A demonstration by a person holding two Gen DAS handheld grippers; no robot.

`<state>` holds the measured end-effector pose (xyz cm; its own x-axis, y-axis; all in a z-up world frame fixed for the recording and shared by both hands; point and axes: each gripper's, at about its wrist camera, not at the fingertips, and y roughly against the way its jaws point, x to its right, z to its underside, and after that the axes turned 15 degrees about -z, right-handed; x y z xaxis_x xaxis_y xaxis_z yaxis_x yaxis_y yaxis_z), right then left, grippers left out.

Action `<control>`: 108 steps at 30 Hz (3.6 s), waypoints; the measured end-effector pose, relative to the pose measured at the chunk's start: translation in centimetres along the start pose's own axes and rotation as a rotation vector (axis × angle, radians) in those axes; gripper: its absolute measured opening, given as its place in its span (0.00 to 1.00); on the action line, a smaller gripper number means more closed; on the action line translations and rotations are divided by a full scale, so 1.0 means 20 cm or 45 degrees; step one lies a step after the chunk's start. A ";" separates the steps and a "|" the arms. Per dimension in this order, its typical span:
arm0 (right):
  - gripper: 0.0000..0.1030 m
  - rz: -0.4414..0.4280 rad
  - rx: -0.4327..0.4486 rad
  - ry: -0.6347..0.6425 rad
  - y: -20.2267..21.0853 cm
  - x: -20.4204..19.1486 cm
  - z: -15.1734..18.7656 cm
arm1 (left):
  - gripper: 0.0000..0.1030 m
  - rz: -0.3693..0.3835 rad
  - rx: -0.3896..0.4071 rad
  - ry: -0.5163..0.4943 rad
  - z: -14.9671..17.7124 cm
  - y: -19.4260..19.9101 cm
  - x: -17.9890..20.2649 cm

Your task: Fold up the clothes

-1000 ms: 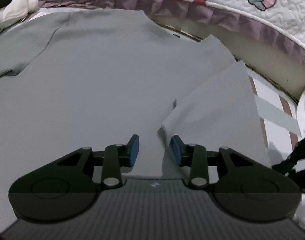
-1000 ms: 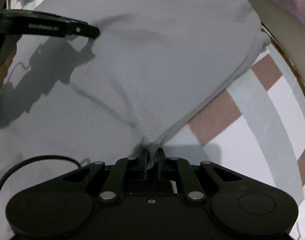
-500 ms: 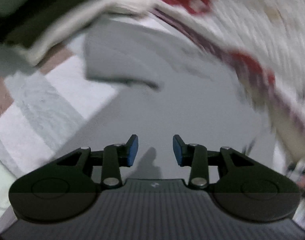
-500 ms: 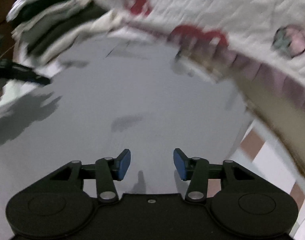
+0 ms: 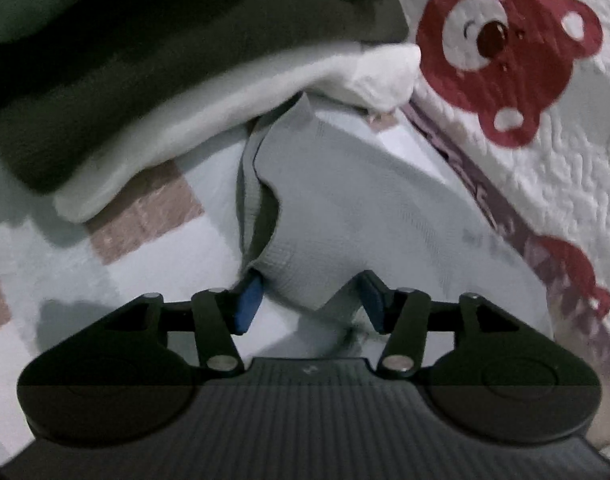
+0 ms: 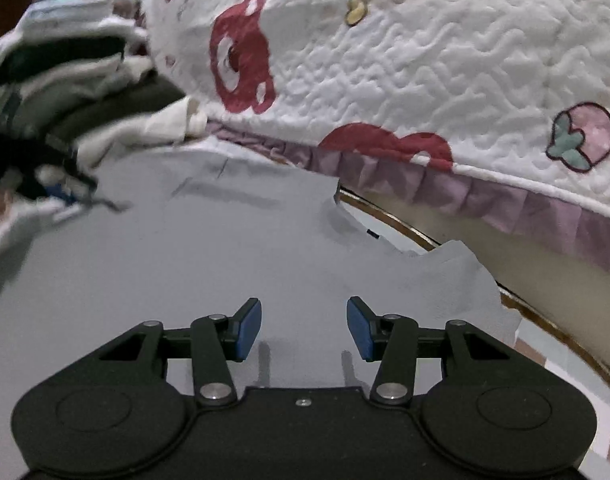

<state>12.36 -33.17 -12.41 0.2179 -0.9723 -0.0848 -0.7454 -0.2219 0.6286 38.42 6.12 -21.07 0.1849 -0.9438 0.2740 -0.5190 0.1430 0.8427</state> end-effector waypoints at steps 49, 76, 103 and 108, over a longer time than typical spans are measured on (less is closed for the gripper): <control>0.47 -0.335 -0.148 -0.413 -0.53 0.09 -0.33 | 0.48 -0.178 0.217 -0.980 0.42 0.26 0.17; 0.15 -0.348 -0.528 -0.476 -0.41 -0.04 -0.20 | 0.49 -0.113 0.113 -0.688 0.30 0.27 0.06; 0.13 -0.669 0.059 -0.800 -1.04 0.35 -0.74 | 0.55 0.218 0.040 -0.629 0.46 0.25 0.21; 0.17 -0.515 -0.031 -0.608 -1.10 0.32 -0.81 | 0.56 0.269 -0.028 -0.511 0.41 0.23 0.16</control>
<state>40.40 -33.33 -14.32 0.1699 -0.7384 -0.6526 -0.6468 -0.5832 0.4915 29.82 1.29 -20.01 -0.2638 -0.9334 0.2431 -0.4921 0.3470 0.7984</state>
